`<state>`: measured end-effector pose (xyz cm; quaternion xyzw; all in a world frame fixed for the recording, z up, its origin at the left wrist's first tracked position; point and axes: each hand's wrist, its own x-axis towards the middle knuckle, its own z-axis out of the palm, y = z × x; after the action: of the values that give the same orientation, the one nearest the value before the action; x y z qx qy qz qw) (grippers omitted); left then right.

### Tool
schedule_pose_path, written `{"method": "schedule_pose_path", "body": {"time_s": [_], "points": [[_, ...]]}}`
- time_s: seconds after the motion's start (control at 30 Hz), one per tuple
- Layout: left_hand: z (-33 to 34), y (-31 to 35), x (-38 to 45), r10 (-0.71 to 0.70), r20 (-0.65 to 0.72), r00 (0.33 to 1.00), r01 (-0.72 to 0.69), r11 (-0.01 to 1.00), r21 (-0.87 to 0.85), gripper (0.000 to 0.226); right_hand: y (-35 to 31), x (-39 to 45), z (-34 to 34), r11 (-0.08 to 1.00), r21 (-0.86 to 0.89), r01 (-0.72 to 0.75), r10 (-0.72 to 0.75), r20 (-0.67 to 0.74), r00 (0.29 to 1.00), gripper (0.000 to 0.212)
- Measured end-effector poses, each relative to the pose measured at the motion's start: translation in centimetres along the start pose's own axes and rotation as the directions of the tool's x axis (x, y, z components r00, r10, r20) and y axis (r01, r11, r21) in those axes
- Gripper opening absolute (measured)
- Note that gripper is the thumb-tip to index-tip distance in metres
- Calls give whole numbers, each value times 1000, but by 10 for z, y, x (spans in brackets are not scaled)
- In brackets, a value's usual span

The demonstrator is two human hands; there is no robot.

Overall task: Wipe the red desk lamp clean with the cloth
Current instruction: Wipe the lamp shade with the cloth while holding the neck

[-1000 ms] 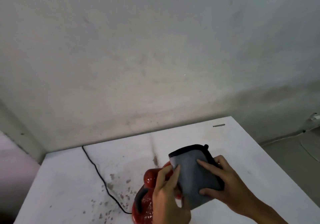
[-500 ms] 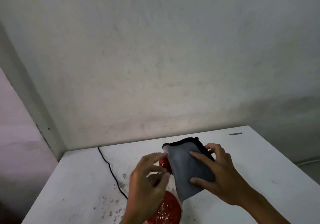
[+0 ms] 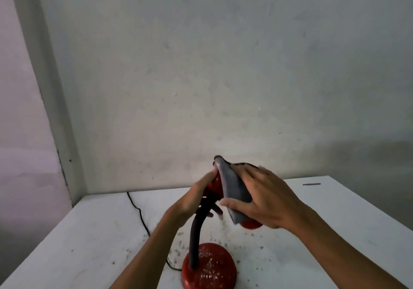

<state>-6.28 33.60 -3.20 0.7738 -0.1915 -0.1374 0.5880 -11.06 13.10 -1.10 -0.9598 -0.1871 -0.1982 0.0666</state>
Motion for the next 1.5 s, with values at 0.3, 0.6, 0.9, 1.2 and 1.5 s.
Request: {"method": "schedule_pose_path", "body": {"time_s": [0.3, 0.6, 0.9, 1.2, 1.5], "points": [[24, -12, 2, 105, -173, 979, -130, 982, -140, 75, -20, 9, 20, 996, -83, 28, -42, -168, 985, 104], [23, -22, 15, 105, -69, 992, -115, 980, -161, 70, 30, -25, 30, 999, -2, -50, 48, -220, 974, 79], [17, -29, 18, 119, -107, 987, -134, 979, -151, 70, -10, -9, 35, 995, -102, 21, -43, -223, 974, 77], [21, -27, 14, 155, -91, 984, -168, 973, -160, 70, 25, -14, 19, 961, 275, -28, 80, -180, 980, 52], [20, -29, 18, 159, -79, 984, -171, 970, -175, 66, 33, -60, 93, 873, -388, 296, -408, -248, 879, 64]]}}
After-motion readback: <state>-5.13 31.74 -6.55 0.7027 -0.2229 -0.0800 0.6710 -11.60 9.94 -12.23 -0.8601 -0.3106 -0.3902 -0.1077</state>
